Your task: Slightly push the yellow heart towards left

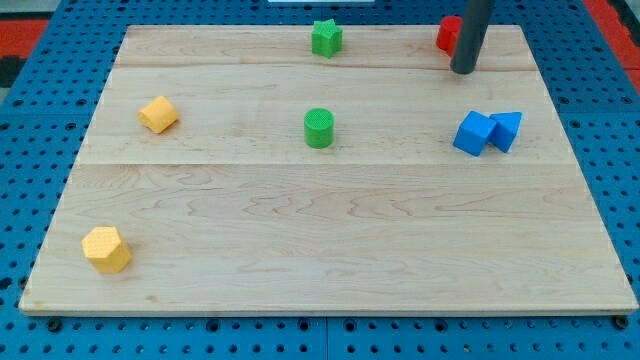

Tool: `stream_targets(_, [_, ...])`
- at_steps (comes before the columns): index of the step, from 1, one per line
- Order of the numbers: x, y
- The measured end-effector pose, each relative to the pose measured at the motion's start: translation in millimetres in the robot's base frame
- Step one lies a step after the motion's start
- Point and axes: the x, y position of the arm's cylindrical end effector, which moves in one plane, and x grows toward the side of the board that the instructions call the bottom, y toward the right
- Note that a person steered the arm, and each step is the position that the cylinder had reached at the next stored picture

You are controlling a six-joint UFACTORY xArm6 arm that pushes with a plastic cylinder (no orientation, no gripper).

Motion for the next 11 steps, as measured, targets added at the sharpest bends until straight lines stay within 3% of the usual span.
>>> stream_targets(2, [31, -69])
stream_targets(3, [15, -73])
stream_targets(4, [-31, -77])
stream_targets(5, [-61, -117])
stream_targets(6, [-55, -135])
stream_targets(8, [65, -203])
stream_targets(9, [97, -285])
stream_targets(11, [96, -422])
